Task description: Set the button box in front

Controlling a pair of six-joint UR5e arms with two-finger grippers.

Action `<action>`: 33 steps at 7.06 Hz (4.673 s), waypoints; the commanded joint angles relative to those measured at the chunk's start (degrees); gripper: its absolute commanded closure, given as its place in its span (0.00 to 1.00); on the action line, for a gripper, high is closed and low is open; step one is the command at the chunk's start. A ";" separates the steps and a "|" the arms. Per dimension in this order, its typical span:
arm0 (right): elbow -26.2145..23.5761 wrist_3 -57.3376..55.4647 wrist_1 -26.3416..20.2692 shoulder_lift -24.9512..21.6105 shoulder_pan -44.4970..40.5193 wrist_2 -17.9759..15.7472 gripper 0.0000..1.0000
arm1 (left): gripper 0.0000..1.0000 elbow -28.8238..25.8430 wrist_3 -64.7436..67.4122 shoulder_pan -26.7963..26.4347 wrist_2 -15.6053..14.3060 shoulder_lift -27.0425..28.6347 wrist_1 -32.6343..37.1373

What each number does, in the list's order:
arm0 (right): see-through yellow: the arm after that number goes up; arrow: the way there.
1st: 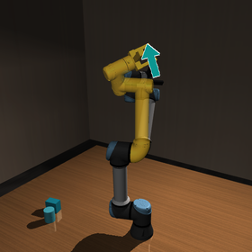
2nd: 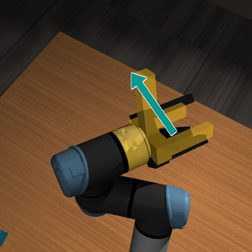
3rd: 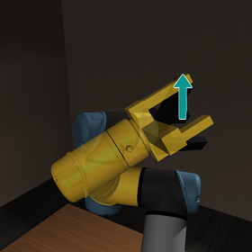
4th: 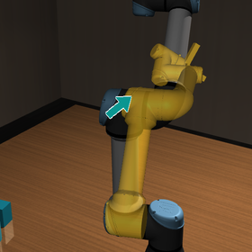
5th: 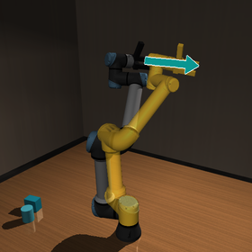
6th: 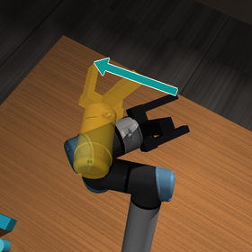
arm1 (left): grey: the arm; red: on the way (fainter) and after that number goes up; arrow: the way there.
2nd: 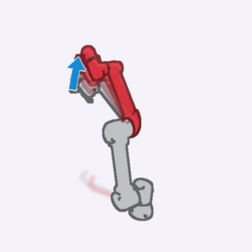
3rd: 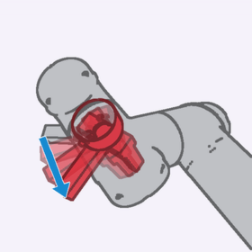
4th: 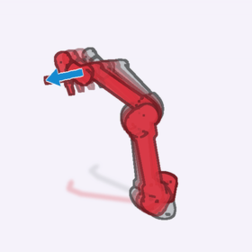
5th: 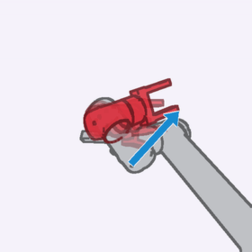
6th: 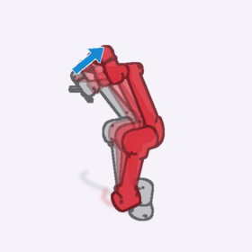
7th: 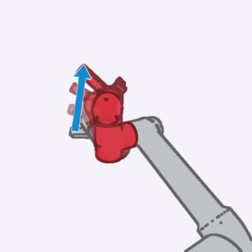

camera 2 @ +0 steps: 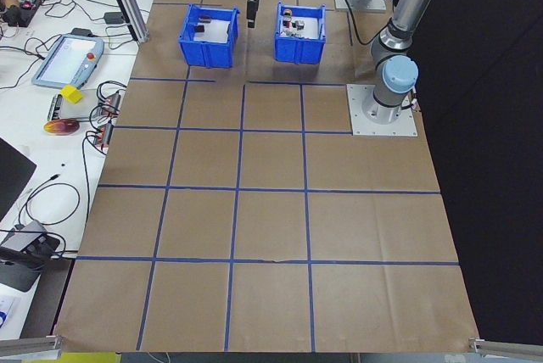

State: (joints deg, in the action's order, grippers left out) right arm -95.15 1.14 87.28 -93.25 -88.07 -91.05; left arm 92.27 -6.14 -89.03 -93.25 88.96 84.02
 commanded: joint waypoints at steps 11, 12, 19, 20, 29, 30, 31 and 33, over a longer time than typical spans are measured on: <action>2.58 11.64 8.79 4.55 -0.44 0.26 0.00 | 0.02 6.15 17.16 0.00 0.70 -2.21 -3.08; 4.86 17.00 8.70 7.27 -1.13 0.44 0.00 | 0.01 6.51 22.86 -0.09 0.88 -2.13 -2.90; 19.03 52.88 11.42 25.39 -17.66 0.35 0.00 | 0.02 16.34 86.98 -14.89 3.17 -5.64 -9.36; 19.04 57.35 12.12 26.27 -18.71 0.53 0.00 | 0.01 19.23 96.04 -18.51 3.42 -7.56 -10.80; 21.32 57.66 26.02 40.51 -26.89 0.26 0.00 | 0.01 35.95 131.47 -29.62 14.23 -11.10 -23.47; 21.32 57.74 26.10 40.43 -26.89 0.26 0.11 | 0.01 36.57 131.47 -29.71 14.32 -10.92 -23.64; 21.41 57.74 26.10 40.34 -26.89 -0.26 0.53 | 0.01 37.53 131.38 -30.49 14.24 -10.92 -23.82; 22.45 59.14 26.10 40.08 -26.89 -0.35 0.88 | 0.01 38.94 131.47 -31.55 14.15 -10.92 -26.27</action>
State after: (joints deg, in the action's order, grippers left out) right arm -73.44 59.39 113.38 -53.01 -114.96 -91.28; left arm 130.45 125.31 -120.13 -79.04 78.02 58.78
